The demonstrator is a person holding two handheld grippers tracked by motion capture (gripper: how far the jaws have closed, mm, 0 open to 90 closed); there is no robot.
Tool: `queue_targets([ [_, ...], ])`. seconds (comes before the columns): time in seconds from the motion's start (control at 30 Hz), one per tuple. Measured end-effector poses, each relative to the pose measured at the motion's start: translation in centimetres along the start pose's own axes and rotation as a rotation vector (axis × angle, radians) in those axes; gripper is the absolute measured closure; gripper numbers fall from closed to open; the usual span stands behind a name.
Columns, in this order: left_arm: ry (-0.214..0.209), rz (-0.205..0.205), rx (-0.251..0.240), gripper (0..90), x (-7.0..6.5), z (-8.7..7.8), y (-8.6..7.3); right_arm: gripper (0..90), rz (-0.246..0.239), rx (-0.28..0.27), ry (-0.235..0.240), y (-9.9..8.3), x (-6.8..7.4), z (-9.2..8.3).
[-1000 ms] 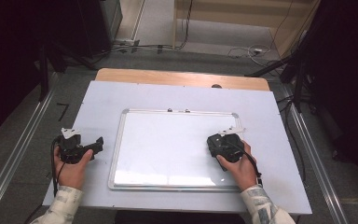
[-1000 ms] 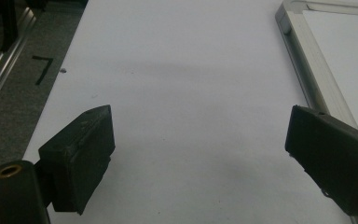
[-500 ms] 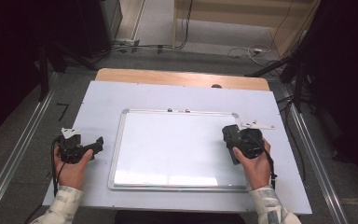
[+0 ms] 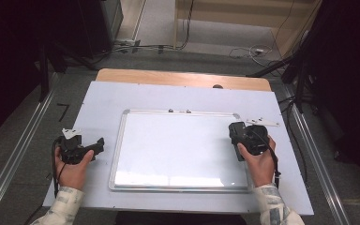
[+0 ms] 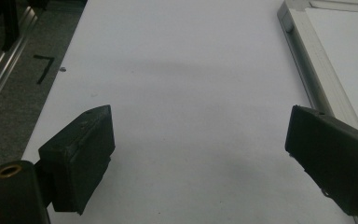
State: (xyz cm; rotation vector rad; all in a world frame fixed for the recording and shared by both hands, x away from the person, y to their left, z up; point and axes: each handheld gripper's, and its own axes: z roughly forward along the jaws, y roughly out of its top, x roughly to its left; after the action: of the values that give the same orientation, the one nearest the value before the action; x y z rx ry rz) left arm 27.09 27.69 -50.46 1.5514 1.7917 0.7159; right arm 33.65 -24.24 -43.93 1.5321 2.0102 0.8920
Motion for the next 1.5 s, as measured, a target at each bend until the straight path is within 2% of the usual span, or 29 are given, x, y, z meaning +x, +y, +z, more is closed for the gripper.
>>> queue_targets([
  [0.07, -0.001, -0.003, -0.001, 8.9, 0.1, 0.0, 0.0, 38.5, 0.025, 0.008, -0.007, 0.3, -0.2, 0.8],
  [0.33, -0.007, -0.002, 0.0, 8.9, 0.1, 0.0, 0.0, 38.5, 0.095, 0.047, -0.094, 2.2, -0.2, 3.9],
  [0.53, -0.007, -0.011, -0.004, 8.9, 0.3, 0.0, 0.0, 38.5, 0.111, 0.09, -0.131, 3.4, 0.2, 6.6],
  [0.67, -0.008, -0.009, -0.003, 8.9, 0.3, 0.0, 0.1, 38.5, 0.12, 0.109, -0.139, 3.8, 0.0, 7.7],
  [0.77, -0.009, -0.01, -0.004, 8.9, 0.3, 0.0, 0.1, 38.5, 0.116, 0.123, -0.157, 4.0, -0.2, 8.2],
  [0.97, -0.009, -0.009, -0.004, 8.9, 0.3, 0.0, 0.0, 38.4, 0.132, 0.134, -0.142, 4.1, -0.5, 8.9],
  [1.07, -0.008, -0.006, -0.003, 8.9, 0.3, 0.0, 0.0, 38.3, 0.122, 0.158, -0.148, 3.9, -0.4, 9.3],
  [1.17, -0.006, -0.008, -0.002, 8.9, 0.3, 0.0, 0.0, 38.3, 0.102, 0.159, -0.163, 3.8, -0.2, 9.5],
  [1.37, -0.008, -0.006, -0.002, 8.8, 0.3, 0.0, 0.0, 37.8, 0.098, 0.156, -0.171, 3.7, -0.1, 9.5],
  [1.5, -0.007, -0.008, -0.002, 8.9, 0.4, 0.0, 0.0, 32.0, 0.119, 0.151, -0.14, 3.8, -0.3, 9.2],
])
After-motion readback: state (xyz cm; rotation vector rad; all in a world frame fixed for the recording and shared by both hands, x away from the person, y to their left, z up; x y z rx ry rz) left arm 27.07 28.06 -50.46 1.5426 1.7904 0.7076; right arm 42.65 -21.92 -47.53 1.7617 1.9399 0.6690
